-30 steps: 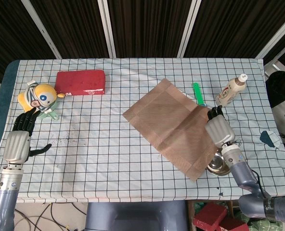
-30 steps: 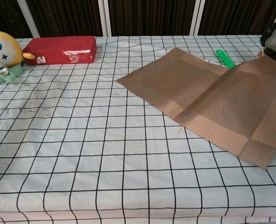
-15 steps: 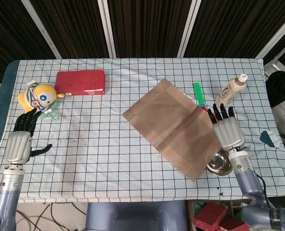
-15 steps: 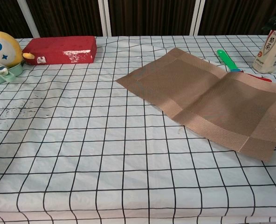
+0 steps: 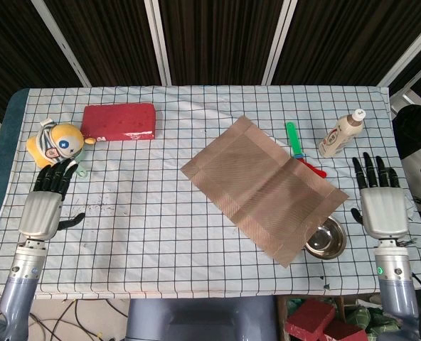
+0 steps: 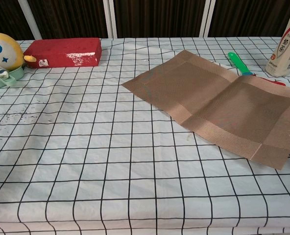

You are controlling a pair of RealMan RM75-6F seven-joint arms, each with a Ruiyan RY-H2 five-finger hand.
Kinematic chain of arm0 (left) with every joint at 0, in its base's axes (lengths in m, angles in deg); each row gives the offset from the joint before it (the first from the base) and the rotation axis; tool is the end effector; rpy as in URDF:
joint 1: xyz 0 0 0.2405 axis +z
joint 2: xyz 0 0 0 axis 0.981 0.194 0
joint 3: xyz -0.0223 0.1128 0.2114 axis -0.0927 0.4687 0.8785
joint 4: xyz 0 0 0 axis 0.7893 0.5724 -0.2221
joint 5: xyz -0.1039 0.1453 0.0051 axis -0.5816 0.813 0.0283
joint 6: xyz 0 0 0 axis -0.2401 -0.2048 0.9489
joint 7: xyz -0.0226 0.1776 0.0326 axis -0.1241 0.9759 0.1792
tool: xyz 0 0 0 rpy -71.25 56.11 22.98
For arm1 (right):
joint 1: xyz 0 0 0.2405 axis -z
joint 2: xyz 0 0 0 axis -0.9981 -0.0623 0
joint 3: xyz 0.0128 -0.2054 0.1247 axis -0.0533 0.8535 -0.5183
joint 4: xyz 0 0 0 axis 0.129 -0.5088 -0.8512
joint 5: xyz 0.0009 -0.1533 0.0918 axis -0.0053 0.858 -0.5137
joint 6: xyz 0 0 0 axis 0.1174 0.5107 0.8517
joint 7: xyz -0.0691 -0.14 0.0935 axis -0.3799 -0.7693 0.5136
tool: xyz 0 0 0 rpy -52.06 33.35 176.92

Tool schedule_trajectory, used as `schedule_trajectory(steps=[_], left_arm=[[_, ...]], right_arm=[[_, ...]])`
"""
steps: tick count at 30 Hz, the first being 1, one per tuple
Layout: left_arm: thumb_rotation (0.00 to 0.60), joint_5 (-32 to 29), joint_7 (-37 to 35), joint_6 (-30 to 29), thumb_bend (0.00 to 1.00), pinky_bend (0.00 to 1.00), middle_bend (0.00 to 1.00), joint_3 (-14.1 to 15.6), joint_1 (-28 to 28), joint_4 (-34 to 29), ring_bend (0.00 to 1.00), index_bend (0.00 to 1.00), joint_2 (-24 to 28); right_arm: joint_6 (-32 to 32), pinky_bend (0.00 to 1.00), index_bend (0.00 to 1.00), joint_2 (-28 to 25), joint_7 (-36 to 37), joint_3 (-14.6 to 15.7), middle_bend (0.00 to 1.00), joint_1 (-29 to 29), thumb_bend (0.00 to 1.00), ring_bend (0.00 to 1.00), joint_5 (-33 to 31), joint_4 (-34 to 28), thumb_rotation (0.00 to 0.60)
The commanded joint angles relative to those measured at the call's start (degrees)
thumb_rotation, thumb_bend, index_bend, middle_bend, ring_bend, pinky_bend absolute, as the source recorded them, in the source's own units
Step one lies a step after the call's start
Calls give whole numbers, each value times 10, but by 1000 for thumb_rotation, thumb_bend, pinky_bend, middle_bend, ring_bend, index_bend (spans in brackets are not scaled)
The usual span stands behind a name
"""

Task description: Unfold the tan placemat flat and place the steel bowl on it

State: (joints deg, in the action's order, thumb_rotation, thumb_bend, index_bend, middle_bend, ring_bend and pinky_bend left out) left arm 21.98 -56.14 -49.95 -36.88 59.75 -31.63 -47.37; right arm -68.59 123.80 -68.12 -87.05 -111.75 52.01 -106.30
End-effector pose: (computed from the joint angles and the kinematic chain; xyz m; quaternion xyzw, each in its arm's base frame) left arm -0.2063 0.2918 0.1249 -0.6295 -0.3235 -0.4327 0.5585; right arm -0.2159 -0.2955 0.1930 0.6114 -0.2349 0.3094 0.6894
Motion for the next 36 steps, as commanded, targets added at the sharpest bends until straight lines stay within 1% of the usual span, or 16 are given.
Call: schedule_trajectory(steps=[1, 4, 7, 10, 13, 15, 19, 22, 25, 31, 36], left_arm=[[600, -8, 34, 22, 8, 49, 0, -11, -22, -17, 0, 0, 2], [600, -14, 64, 40, 8, 49, 0, -18, -40, -26, 0, 0, 1], [600, -24, 92, 62, 8, 49, 0, -26, -61, -37, 0, 0, -1], [600, -35, 126, 89, 8, 50, 0, -35, -88, -42, 0, 5, -5], [600, -50, 163, 117, 8, 50, 0, -47, -120, -34, 0, 18, -17], [600, -71, 194, 144, 8, 50, 0, -64, -153, -16, 0, 26, -34], [600, -105, 240, 175, 9, 50, 13, -83, -201, 27, 0, 55, -63], [600, -126, 261, 195, 12, 51, 35, -94, -235, 65, 2, 96, -86], [600, -146, 271, 220, 13, 62, 52, -102, -270, 110, 5, 111, -108], [600, -188, 265, 301, 13, 67, 68, -110, -338, 195, 6, 124, -138], [600, -208, 272, 380, 17, 67, 79, -100, -405, 286, 6, 134, -164]], right_arm=[[-52, 170, 0, 2, 102, -21, 0, 55, 69, 26, 31, 23, 600], [-69, 170, 0, 10, 150, -28, 0, 78, 68, 26, 44, 55, 600], [-73, 170, 0, 21, 158, -28, 0, 92, 68, 26, 52, 110, 600], [-71, 170, 0, 30, 187, -34, 0, 104, 68, 27, 53, 140, 600], [-65, 170, 0, 38, 216, -41, 0, 112, 68, 27, 53, 159, 600], [-60, 170, 0, 42, 232, -47, 0, 116, 69, 27, 54, 174, 600], [-52, 170, 0, 46, 256, -59, 0, 120, 73, 27, 58, 190, 600], [-42, 170, 0, 46, 274, -68, 0, 125, 74, 27, 53, 197, 600], [-32, 170, 0, 45, 290, -78, 0, 129, 75, 27, 48, 200, 600], [-14, 170, 0, 45, 310, -92, 0, 133, 75, 28, 40, 204, 600], [4, 170, 0, 45, 322, -103, 0, 135, 76, 28, 32, 208, 600]])
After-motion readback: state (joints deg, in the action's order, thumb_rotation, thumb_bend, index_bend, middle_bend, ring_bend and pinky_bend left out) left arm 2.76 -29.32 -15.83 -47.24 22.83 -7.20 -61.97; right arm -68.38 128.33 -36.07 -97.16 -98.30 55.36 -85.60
